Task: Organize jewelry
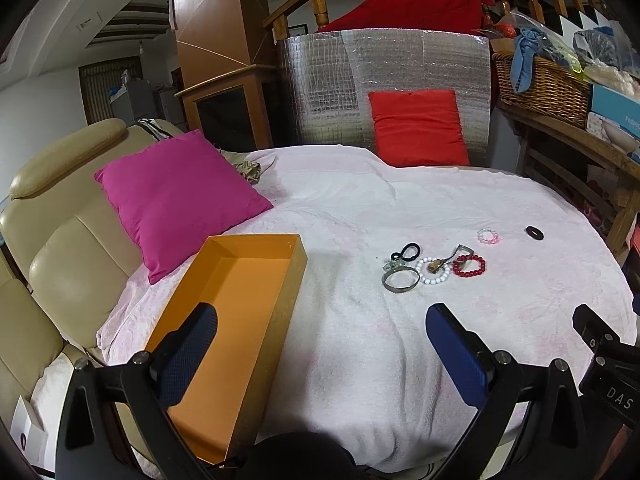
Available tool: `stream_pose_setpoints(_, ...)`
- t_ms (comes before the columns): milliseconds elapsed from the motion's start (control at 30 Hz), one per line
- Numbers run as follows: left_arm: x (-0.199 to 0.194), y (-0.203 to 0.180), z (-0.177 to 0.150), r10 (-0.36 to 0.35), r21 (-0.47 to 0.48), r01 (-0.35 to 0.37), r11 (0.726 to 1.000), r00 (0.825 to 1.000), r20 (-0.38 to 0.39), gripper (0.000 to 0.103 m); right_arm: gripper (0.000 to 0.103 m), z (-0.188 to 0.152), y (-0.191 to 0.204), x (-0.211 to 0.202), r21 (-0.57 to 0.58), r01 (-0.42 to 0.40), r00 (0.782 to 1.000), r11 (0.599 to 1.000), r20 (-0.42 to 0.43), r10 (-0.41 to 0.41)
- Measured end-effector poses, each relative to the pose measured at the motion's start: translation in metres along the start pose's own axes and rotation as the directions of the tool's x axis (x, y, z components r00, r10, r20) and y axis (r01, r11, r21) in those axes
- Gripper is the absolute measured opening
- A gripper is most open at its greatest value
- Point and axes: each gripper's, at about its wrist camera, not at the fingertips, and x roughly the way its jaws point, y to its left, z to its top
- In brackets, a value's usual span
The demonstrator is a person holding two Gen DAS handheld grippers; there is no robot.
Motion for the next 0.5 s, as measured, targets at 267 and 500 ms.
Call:
stream_pose_setpoints(267, 0.0016, -0.0013, -0.0011, 0.002, 0.005, -0.002, 1.0, 1.0, -0.004, 0.103, 0.103, -0.0004, -0.0003, 0.002, 0.007, -0.004, 1.0, 1.0, -0.009, 0.004)
stream_pose_setpoints(500, 0.0029, -0.0007, -0.0026, 0.01, 0.006, -0.01, 1.0, 1.0, -0.009, 0.103, 0.103, -0.0024, -0.0013, 0.0026, 0.012, -0.005, 1.0, 1.0, -0.009, 0.005)
